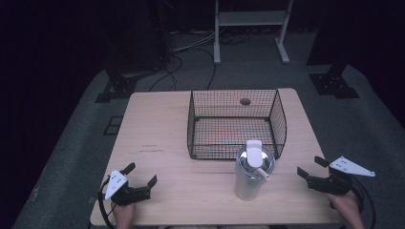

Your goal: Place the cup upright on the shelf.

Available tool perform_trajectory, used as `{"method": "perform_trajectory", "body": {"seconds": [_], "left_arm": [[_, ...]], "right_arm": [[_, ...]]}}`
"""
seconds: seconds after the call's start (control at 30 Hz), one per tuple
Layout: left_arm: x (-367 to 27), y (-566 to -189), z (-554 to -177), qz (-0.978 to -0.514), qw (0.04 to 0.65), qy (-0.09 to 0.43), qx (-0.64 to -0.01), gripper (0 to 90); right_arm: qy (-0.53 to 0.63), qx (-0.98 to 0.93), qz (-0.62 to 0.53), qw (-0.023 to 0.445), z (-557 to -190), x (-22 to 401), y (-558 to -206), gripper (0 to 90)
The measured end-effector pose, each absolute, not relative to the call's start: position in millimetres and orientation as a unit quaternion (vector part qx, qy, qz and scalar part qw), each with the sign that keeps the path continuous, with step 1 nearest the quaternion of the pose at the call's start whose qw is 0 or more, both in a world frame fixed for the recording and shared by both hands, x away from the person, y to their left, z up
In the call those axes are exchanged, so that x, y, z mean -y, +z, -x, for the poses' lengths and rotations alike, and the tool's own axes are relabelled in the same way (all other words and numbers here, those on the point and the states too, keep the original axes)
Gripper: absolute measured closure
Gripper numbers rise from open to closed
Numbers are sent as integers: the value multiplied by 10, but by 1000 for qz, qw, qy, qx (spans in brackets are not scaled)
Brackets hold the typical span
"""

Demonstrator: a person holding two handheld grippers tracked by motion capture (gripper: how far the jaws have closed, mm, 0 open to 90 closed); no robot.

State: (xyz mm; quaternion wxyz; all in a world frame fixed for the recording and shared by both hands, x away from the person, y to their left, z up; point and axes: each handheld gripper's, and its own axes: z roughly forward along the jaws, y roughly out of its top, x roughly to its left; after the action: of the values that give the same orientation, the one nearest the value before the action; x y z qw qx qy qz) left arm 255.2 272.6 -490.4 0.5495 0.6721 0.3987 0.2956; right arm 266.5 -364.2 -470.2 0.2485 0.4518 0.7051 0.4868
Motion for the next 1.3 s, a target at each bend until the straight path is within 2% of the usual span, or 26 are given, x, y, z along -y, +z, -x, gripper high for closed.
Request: {"method": "perform_trajectory", "body": {"seconds": [0.37, 0.87, 1.3], "left_arm": [[-2726, -4904, -2549, -673, 550, 296, -397, 0], [-2725, -4905, -2542, -672, 553, 297, -394, 0], [-2726, -4905, -2542, -671, 553, 297, -394, 0]], "right_arm": [[491, -719, -425, 249, -2681, 3570, -4531, 129], [491, -757, -357, 243, -2518, 3320, -4307, 128], [488, -778, -317, 236, -2407, 3120, -4255, 126]]}}
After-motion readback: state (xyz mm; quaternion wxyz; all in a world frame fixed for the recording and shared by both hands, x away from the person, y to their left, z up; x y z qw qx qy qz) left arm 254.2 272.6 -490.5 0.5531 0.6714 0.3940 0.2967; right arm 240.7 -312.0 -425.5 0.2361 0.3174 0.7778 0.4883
